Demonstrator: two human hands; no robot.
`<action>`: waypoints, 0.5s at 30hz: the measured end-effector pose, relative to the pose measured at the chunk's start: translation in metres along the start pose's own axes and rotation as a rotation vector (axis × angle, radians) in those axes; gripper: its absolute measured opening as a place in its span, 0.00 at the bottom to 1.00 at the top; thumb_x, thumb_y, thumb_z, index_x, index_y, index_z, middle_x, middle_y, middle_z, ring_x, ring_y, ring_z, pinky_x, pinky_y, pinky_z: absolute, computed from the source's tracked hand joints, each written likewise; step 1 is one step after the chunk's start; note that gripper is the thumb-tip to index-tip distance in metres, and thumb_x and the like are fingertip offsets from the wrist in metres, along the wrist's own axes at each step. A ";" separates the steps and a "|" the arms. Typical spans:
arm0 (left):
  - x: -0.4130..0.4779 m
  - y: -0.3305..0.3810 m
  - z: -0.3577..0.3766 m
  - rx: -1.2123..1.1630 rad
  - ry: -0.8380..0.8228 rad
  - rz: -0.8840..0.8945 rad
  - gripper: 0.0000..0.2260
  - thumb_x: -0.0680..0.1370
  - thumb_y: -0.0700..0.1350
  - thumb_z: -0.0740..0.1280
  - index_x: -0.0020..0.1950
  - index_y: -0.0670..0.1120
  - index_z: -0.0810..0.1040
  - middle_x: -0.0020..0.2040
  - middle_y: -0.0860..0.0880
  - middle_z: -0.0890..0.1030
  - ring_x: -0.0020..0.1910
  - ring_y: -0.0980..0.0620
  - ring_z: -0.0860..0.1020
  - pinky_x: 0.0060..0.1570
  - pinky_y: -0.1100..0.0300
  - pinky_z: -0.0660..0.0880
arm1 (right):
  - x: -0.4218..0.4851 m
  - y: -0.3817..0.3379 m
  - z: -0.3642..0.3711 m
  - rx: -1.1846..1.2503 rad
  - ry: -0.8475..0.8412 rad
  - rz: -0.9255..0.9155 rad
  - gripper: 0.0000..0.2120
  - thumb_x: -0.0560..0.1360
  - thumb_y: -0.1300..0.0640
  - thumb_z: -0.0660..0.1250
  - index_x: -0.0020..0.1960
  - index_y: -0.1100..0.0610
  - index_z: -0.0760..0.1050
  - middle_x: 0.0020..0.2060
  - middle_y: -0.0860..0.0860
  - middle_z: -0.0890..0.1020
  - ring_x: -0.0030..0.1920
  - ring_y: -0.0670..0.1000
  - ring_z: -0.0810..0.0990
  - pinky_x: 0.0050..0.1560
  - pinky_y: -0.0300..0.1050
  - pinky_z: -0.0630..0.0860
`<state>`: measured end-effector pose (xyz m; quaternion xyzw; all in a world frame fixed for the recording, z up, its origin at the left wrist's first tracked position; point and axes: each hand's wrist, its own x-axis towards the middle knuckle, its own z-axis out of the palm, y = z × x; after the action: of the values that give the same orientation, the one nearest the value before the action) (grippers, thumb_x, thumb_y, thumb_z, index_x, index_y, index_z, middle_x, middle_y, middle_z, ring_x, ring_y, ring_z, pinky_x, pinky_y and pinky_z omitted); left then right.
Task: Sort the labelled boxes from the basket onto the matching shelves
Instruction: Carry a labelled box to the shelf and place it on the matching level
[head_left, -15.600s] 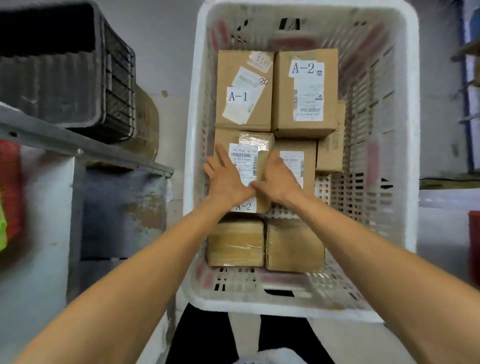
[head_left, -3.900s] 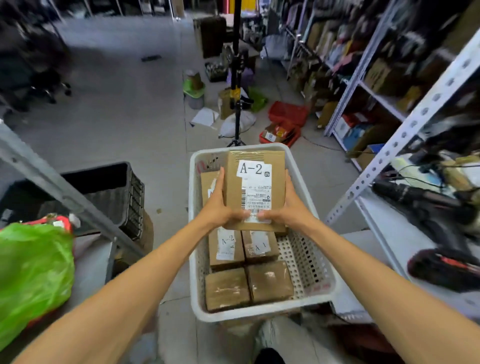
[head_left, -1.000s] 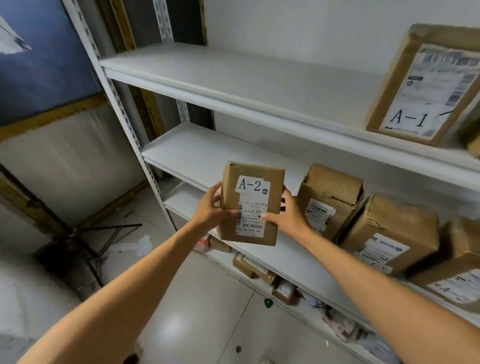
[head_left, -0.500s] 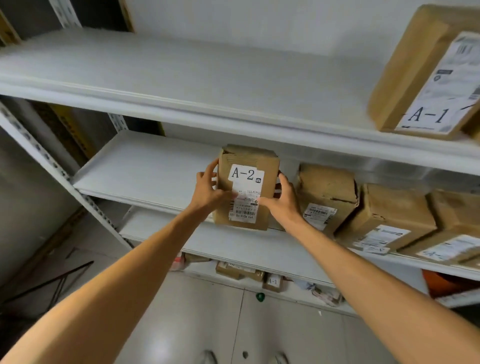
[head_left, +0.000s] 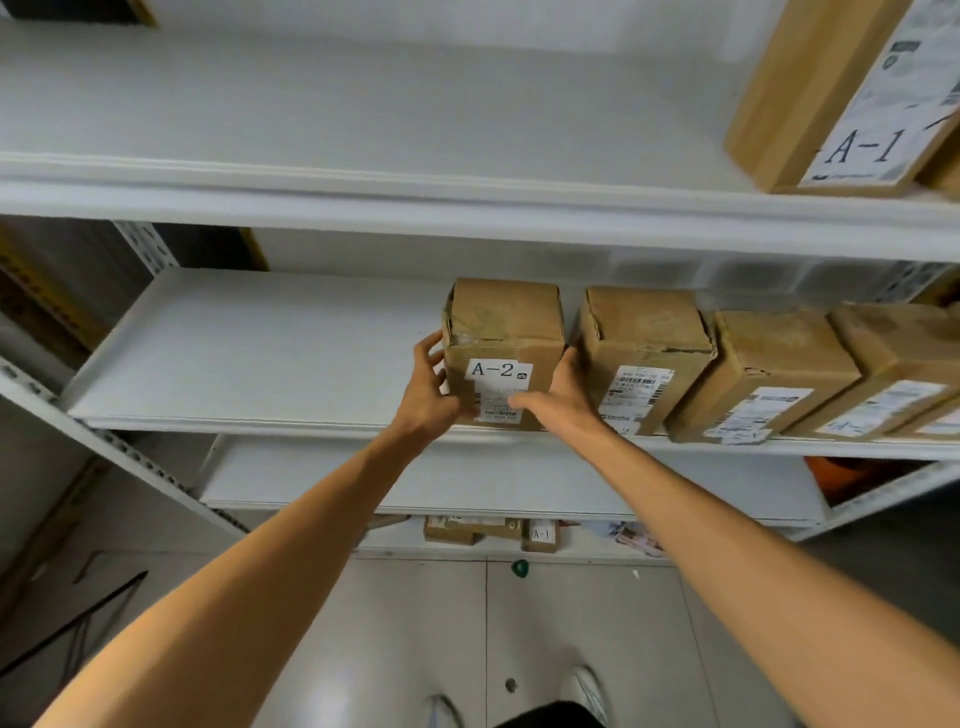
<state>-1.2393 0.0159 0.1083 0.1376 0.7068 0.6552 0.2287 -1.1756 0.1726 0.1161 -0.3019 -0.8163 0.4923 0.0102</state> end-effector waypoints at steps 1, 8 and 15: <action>0.001 0.001 0.000 0.002 -0.026 -0.010 0.42 0.69 0.24 0.69 0.74 0.50 0.54 0.66 0.51 0.67 0.62 0.52 0.70 0.52 0.54 0.79 | 0.000 -0.001 -0.003 -0.002 -0.001 0.011 0.54 0.65 0.59 0.77 0.77 0.60 0.43 0.72 0.56 0.64 0.72 0.56 0.64 0.71 0.54 0.65; -0.001 0.007 0.006 0.096 -0.032 -0.066 0.43 0.69 0.26 0.70 0.75 0.52 0.53 0.72 0.44 0.66 0.67 0.46 0.69 0.57 0.48 0.75 | -0.014 -0.006 -0.027 -0.151 -0.143 0.070 0.52 0.74 0.60 0.71 0.76 0.63 0.31 0.78 0.57 0.50 0.76 0.56 0.54 0.71 0.44 0.59; 0.000 0.009 -0.002 0.388 0.152 -0.151 0.29 0.71 0.35 0.74 0.69 0.43 0.68 0.64 0.42 0.76 0.59 0.45 0.76 0.54 0.54 0.76 | -0.009 -0.012 -0.034 -0.401 -0.145 0.081 0.35 0.74 0.58 0.69 0.73 0.69 0.56 0.70 0.59 0.66 0.64 0.56 0.71 0.56 0.42 0.70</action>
<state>-1.2410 0.0151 0.1173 0.0760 0.8431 0.4964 0.1923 -1.1632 0.1911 0.1454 -0.2942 -0.8837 0.3406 -0.1285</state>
